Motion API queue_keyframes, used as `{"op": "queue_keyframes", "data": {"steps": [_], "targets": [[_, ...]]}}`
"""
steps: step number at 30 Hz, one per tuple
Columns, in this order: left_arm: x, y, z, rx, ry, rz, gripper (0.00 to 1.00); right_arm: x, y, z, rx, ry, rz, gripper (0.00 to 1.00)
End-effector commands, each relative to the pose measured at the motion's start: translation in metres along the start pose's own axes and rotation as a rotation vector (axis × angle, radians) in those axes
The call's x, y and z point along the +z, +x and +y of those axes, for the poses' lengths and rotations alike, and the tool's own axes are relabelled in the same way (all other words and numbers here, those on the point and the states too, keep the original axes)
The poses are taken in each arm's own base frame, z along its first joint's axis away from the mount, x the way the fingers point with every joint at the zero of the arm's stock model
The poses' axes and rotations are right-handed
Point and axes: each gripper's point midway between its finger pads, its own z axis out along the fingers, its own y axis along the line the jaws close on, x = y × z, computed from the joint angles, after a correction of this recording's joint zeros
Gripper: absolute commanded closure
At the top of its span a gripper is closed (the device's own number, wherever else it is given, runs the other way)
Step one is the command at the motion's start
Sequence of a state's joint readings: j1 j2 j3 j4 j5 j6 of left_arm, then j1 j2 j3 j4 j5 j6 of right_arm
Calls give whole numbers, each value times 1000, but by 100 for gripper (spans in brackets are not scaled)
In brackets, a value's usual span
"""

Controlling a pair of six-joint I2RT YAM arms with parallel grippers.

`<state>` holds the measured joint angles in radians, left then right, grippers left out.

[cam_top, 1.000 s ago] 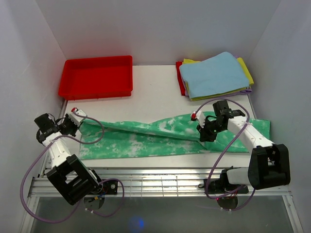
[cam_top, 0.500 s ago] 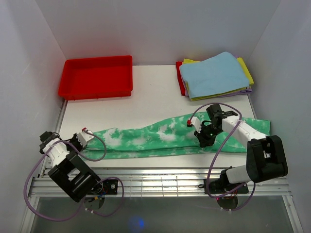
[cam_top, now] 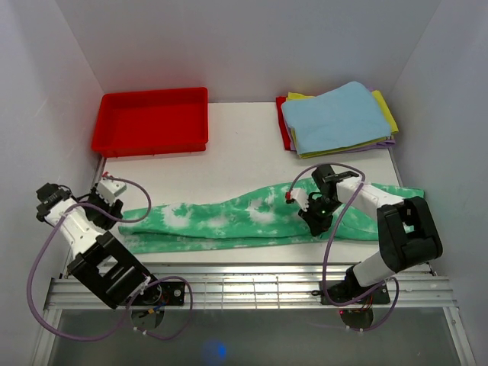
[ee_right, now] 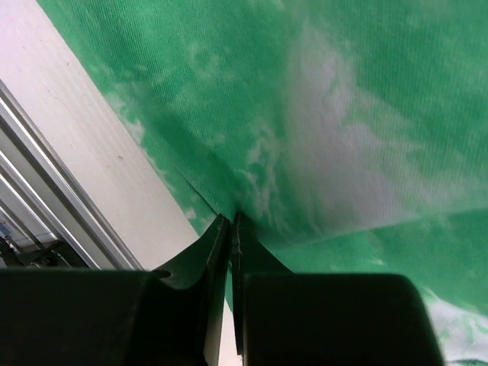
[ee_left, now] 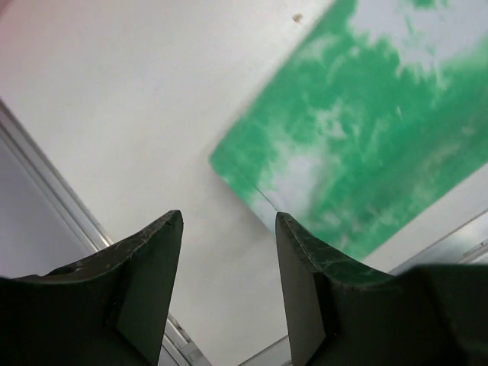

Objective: Fold and stack the trousers
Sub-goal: Fold the trousers

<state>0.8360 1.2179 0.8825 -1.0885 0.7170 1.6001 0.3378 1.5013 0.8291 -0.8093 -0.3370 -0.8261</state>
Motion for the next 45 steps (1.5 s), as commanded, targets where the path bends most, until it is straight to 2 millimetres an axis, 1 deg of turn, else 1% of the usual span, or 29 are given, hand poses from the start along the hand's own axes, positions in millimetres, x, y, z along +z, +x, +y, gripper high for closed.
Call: {"op": "queue_keyframes", "data": {"steps": [1,2,5,11,12,13,16,18,19,21,22,23,24,25,26,27,28,29,31,32,35,36,37,38,40,42,43,44,45], "targets": [[-12,-36,13,-252,2,-129,37,4,-2,14,38,-44,46,92],[-15,-39,20,-283,-4,-132,37,7,-3,16,48,-50,54,92],[-12,-30,20,-407,21,-94,38,15,-6,20,56,-74,62,92],[-2,1,0,-464,35,28,39,24,-17,27,60,-93,66,92],[2,6,-8,-478,44,42,40,24,-20,29,62,-93,66,92],[5,14,-5,-491,19,71,40,25,-20,30,66,-96,69,92],[23,26,-14,-516,21,118,42,27,-23,33,103,-107,70,92],[37,27,-19,-513,39,159,43,26,-27,28,125,-84,60,92],[49,22,-21,-507,48,168,43,26,-29,28,143,-79,55,92],[62,19,-20,-502,46,195,43,25,-33,24,154,-60,47,92],[71,15,-12,-486,23,187,43,24,-34,21,157,-44,46,92],[81,3,-12,-484,35,190,43,24,-33,17,163,-23,53,92],[86,1,-8,-483,31,207,44,24,-34,13,165,-6,52,92],[98,1,-9,-498,61,227,45,24,-32,11,174,4,58,92],[106,-13,-1,-492,68,219,47,25,-30,8,190,14,66,92],[113,-17,2,-497,80,225,48,25,-29,5,205,24,68,92],[125,-16,1,-513,111,250,49,27,-26,3,221,27,80,92],[133,-30,11,-483,111,241,50,27,-24,1,237,30,83,92],[146,-36,12,-477,132,260,53,27,-19,-2,254,37,90,92],[150,-51,21,-449,124,240,53,25,-16,-4,258,48,94,92],[143,-82,35,-469,117,166,48,21,-16,-5,258,61,83,92],[133,-97,44,-460,106,138,46,18,-18,-4,256,64,76,92],[126,-105,48,-447,96,118,44,17,-19,-2,254,56,69,92],[109,-117,56,-431,62,90,41,15,-21,-2,251,57,61,92],[90,-118,63,-469,26,98,39,13,-23,-1,251,54,54,92],[68,-116,59,-552,47,118,38,11,-25,0,253,56,46,92],[54,-104,64,-630,31,117,35,10,-26,0,255,58,41,92],[46,-104,60,-701,48,92,34,10,-27,1,259,56,38,92],[32,-102,52,-741,59,86,33,9,-27,0,261,59,36,92]]}}
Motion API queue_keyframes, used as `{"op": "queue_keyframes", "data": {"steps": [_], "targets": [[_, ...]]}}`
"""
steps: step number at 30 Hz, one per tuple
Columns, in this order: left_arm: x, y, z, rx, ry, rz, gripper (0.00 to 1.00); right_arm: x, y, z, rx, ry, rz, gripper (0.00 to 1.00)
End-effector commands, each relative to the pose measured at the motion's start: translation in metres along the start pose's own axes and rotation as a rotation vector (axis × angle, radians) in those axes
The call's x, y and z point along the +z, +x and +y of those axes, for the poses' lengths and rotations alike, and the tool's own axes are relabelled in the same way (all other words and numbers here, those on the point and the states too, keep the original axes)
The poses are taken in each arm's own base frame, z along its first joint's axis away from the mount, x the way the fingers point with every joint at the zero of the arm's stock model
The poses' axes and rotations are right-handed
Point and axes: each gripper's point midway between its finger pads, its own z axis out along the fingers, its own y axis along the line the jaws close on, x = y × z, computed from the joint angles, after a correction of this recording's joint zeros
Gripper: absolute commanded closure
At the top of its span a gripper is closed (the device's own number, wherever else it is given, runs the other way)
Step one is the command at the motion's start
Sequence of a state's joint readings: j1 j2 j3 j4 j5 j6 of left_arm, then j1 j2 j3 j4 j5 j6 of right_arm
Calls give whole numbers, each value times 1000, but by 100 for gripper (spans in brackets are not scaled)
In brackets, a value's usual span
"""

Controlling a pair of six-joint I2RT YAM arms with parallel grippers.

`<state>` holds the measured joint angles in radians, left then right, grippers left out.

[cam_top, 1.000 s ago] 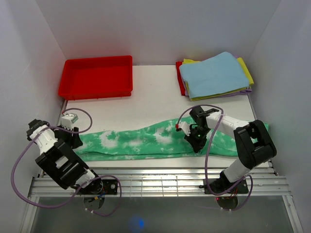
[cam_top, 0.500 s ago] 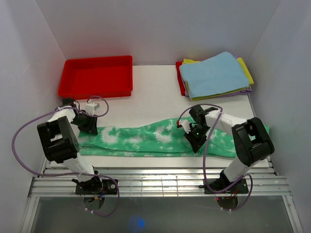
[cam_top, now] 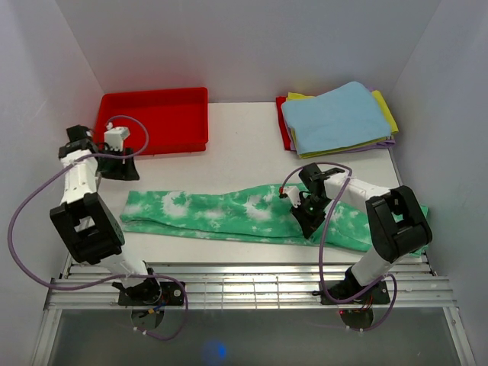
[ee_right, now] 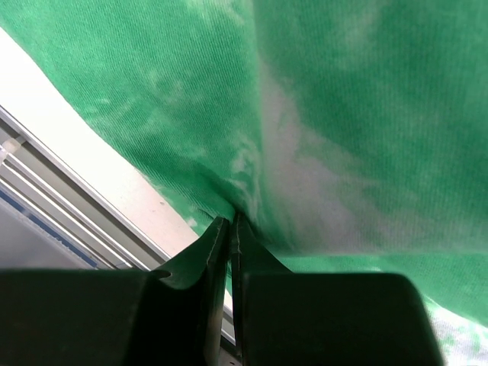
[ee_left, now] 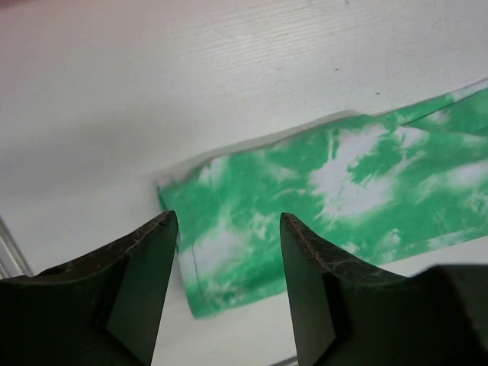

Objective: Fold and stack the trousers
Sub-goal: Fold the trousers

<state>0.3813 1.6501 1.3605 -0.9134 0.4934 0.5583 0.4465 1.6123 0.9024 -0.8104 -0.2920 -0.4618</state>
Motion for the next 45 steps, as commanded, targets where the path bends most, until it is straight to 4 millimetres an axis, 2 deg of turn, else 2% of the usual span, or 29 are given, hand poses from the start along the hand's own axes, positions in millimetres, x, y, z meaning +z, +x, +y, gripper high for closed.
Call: {"op": "queue_keyframes", "data": {"steps": [1,3,4,7,8,11,15,17,24,27,30,32,35,37,38,40,43,44,45], "targets": [[-50,33,-12,-237,40,-7,33,-7,-14,-12,-14,66,-67,92],[-63,47,-8,-256,-45,-11,33,-7,-15,-12,-9,71,-76,92],[-59,63,-9,-282,-62,18,33,-6,-13,-12,-7,72,-76,92],[-60,81,6,-299,-172,44,36,-5,-13,-13,-5,74,-73,92],[-55,91,6,-314,-180,70,38,-5,-13,-13,-8,74,-73,92],[-48,95,11,-323,-180,64,43,-6,-13,-12,-9,75,-76,92],[-41,80,19,-272,-180,-20,47,-5,-13,-12,-9,71,-73,92],[-35,84,22,-263,-178,-10,48,-5,-13,-12,-7,67,-72,92],[-10,129,35,-194,-221,116,58,-4,-16,-12,-5,59,-69,92],[0,152,30,-177,-212,171,62,-4,-16,-11,-4,50,-69,92],[0,172,29,-153,-228,239,69,-5,-16,-11,-4,54,-71,92],[-4,179,29,-129,-248,258,76,-7,-18,-10,-1,52,-77,92],[-15,178,34,-79,-298,258,88,-9,-21,-7,-1,40,-89,92],[-20,174,35,-46,-314,248,90,-10,-21,-5,-1,33,-89,92],[-26,166,37,-28,-330,224,90,-11,-22,-5,-4,33,-92,92],[-32,148,33,13,-309,166,88,-14,-24,-3,-15,23,-94,92],[-50,119,25,70,-283,84,72,-24,-33,8,-56,-25,-135,90],[-51,109,18,82,-242,46,64,-30,-33,15,-64,-48,-137,72],[-53,109,9,76,-201,53,60,-40,-44,17,-84,-50,-175,61]]}}
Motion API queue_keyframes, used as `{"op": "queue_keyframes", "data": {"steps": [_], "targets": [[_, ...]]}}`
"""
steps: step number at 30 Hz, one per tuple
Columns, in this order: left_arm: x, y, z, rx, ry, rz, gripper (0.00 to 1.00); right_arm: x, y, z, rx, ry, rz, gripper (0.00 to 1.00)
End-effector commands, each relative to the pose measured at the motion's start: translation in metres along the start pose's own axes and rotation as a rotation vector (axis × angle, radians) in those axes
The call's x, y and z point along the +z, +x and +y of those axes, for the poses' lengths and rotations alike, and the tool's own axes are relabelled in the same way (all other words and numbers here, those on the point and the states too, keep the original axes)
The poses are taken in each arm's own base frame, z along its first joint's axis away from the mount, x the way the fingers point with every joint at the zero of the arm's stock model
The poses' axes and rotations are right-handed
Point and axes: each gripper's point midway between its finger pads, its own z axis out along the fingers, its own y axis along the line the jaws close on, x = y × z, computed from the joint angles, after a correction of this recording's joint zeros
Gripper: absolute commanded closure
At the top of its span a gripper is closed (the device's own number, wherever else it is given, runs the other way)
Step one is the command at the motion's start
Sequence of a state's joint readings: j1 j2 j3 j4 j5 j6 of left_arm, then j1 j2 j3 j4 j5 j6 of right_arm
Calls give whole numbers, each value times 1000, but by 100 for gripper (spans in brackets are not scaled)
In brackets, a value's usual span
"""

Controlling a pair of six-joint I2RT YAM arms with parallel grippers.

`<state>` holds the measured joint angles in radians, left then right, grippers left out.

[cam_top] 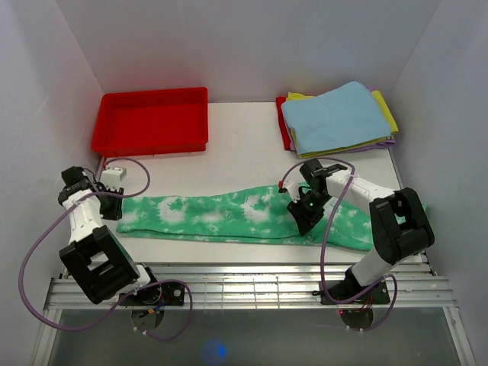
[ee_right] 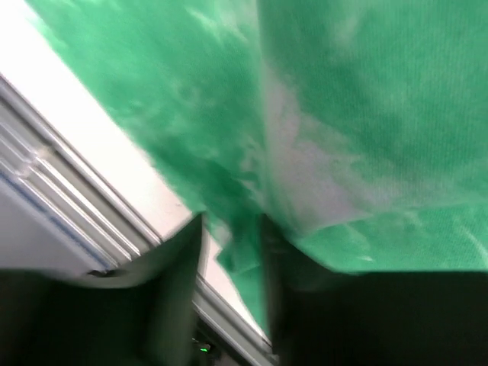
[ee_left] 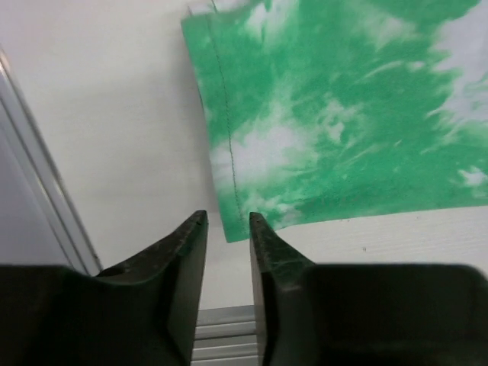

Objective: Fold and stack the trousers
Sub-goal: Fold the trousers

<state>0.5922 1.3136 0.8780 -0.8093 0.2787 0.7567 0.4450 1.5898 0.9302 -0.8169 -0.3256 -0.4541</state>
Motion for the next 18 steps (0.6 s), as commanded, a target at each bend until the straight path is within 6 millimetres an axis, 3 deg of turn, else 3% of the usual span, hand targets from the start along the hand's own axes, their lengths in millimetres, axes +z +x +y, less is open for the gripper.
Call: {"op": "queue_keyframes", "data": {"steps": [1,2,3,7,10,11,13,14,18], "targets": [[-30,-37,-6,74,57,-126,57,-37,-41,21,-93,-71,-157,50],[-31,-39,-10,85,88,-137,55,-45,-46,26,-116,-80,-179,29],[-28,-37,-15,83,117,-123,55,-62,-62,28,-149,-64,-241,27],[-8,-12,-31,88,195,-63,59,-96,-107,30,-214,-41,-371,28],[4,4,-37,108,209,-30,64,-106,-142,18,-232,-10,-426,35],[10,15,-43,101,222,-8,66,-96,-150,9,-221,-15,-405,41],[16,25,-40,117,198,16,72,-102,-175,1,-245,8,-432,45],[22,33,-43,114,198,31,74,-89,-181,-7,-235,2,-410,48],[33,52,-43,112,193,95,82,-68,-214,-26,-256,38,-398,51]]}}
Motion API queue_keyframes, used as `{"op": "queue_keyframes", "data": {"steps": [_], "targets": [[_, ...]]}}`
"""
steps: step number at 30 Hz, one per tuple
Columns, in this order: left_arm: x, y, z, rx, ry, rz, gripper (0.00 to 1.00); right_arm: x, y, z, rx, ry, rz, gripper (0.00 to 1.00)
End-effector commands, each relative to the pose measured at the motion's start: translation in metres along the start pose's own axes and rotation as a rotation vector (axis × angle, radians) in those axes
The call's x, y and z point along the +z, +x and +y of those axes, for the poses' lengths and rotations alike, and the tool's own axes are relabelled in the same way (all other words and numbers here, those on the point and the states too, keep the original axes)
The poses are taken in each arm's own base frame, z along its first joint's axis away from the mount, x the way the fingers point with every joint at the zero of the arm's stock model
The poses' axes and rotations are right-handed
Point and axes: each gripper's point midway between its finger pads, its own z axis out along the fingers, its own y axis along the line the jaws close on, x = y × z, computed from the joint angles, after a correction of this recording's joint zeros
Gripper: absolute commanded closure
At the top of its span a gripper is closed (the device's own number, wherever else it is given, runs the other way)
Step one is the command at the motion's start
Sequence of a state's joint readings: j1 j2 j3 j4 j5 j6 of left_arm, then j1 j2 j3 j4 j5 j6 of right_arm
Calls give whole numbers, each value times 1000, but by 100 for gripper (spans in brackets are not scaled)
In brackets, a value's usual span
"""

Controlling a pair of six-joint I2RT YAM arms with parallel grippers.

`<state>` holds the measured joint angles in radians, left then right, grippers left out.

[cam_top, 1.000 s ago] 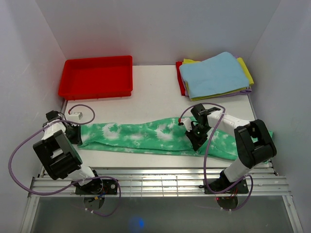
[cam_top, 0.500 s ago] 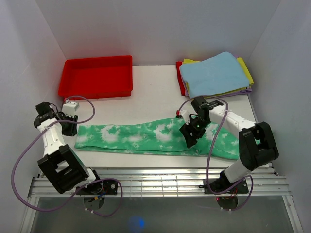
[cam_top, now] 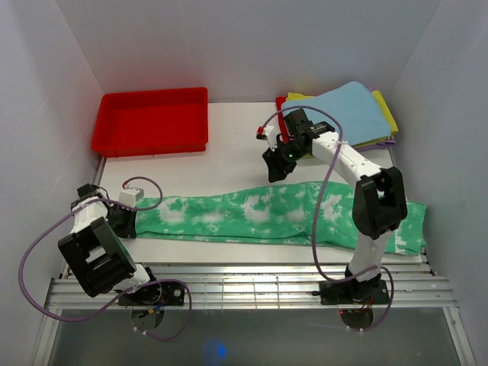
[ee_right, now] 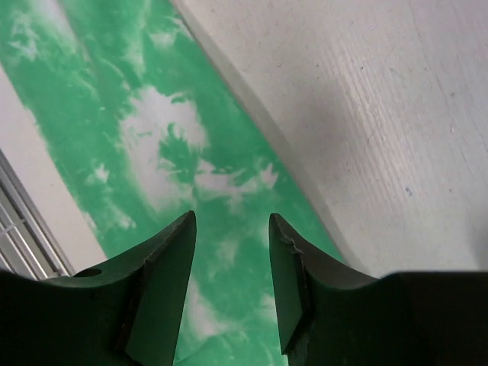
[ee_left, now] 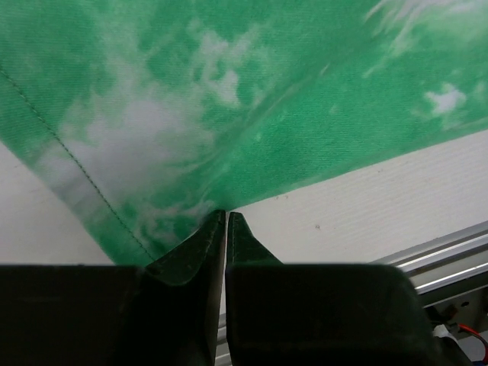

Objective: Fold and stack the trousers
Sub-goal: Fold the trousers

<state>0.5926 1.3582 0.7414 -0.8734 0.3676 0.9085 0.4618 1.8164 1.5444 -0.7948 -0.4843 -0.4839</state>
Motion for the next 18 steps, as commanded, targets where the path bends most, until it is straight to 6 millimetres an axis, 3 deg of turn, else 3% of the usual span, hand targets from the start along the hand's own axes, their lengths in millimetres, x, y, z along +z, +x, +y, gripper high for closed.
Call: {"op": "queue_keyframes", "data": {"steps": [1,5,9,13,16,17,18], "targets": [[7,7,13,38,-51,24,83,25,-16,-13,-33,10,8,51],[17,18,19,46,-77,62,90,55,-14,-24,-33,-12,41,48],[23,25,23,52,-94,86,98,73,-4,-19,-44,-48,81,44],[25,25,24,35,-97,88,100,84,12,-8,-70,-74,136,49],[26,26,24,28,-95,89,100,85,18,-11,-79,-58,160,71],[27,26,25,27,-97,89,100,83,17,-11,-86,-47,161,89],[27,26,24,27,-99,88,100,82,17,-14,-86,-34,164,92]]}}
